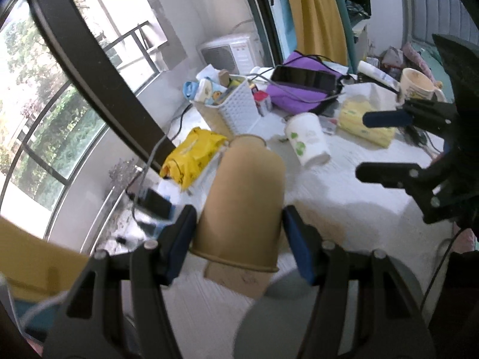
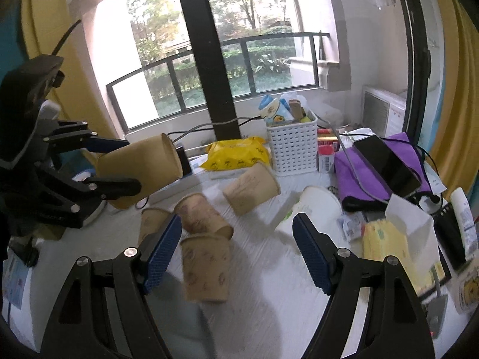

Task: Flip cup upright
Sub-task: 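Lift the tan cup with the left tool and carry it over the mat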

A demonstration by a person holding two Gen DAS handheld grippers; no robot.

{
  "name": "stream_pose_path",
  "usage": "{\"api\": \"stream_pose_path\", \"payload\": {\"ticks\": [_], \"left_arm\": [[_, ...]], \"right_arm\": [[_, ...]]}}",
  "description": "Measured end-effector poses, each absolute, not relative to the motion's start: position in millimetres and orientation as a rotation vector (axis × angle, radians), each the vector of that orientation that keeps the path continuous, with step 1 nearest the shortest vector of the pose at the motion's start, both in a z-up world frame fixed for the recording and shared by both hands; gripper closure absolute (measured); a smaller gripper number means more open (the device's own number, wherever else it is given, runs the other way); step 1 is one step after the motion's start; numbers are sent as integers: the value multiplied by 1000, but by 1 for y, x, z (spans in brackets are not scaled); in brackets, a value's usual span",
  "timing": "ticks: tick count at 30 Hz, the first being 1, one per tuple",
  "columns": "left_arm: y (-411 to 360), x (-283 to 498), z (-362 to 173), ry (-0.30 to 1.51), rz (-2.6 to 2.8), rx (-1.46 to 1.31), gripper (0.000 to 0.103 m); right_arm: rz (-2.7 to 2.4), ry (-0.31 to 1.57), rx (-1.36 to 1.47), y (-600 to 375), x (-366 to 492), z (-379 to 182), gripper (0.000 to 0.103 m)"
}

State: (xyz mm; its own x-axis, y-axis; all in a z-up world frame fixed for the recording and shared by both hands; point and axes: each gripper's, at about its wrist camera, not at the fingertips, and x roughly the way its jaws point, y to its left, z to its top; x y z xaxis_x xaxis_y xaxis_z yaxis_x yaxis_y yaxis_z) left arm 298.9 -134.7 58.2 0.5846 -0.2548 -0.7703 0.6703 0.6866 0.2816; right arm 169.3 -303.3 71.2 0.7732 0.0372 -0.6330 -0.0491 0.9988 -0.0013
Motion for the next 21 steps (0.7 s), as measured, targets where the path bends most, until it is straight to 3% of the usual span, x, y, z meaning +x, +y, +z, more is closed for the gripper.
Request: {"api": "stream_pose_path", "payload": {"ticks": [21], "left_arm": [[-88,128,-15,874,-542,529,42]], "right_arm": [[126,787,-76,-241,41,29,24]]}}
